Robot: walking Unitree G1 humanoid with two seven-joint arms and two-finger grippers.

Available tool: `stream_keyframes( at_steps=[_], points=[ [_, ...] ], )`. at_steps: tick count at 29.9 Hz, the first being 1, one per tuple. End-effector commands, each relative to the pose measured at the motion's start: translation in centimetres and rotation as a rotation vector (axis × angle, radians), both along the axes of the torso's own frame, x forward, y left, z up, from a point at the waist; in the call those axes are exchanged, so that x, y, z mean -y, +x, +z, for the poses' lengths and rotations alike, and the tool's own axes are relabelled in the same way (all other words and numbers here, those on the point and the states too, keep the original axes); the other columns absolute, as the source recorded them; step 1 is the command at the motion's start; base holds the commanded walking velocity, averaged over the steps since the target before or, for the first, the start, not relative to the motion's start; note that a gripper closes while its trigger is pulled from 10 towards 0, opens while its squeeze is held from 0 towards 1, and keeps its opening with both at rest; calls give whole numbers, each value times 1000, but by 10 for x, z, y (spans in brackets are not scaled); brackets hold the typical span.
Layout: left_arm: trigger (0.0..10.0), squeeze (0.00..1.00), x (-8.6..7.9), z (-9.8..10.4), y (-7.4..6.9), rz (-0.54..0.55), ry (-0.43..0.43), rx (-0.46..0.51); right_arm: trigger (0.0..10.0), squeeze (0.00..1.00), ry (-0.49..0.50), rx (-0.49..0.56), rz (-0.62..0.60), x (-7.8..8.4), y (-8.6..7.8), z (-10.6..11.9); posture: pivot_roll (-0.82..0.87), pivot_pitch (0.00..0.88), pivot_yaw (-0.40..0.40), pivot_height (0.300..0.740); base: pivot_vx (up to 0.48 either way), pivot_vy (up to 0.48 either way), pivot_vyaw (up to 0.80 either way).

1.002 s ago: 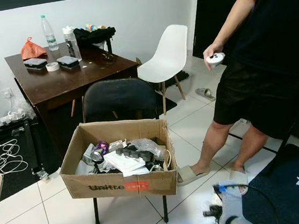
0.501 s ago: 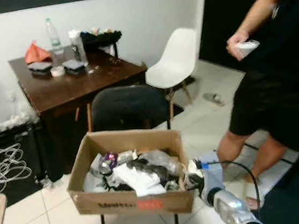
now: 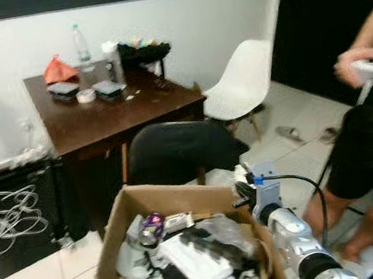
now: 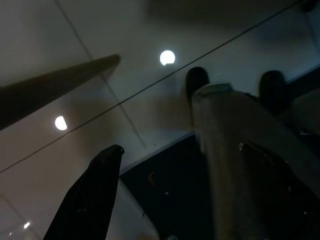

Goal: Picking trash to rubbish bin

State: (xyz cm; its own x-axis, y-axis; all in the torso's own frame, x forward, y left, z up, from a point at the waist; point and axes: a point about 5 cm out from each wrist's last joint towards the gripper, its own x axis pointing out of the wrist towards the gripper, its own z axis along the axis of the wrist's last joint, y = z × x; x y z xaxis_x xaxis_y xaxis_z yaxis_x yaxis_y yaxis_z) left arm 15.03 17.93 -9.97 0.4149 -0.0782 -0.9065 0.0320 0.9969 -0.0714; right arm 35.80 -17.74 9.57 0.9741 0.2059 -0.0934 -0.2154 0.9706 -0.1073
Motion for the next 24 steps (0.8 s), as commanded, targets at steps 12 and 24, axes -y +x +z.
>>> stream_keyframes(
  at_steps=[12, 24],
  points=[
    [10000, 0, -5, -8, -24, -25, 23, -73, 10000, 0, 16, -50, 117, -28, -12, -20, -161, 117, 56, 740, 0, 0, 0],
    [10000, 0, -13, -10, -34, -36, 36, -97, 10000, 1000, -27, -117, 14, -19, -22, -40, -145, 164, 88, 740, 0, 0, 0]
  ],
)
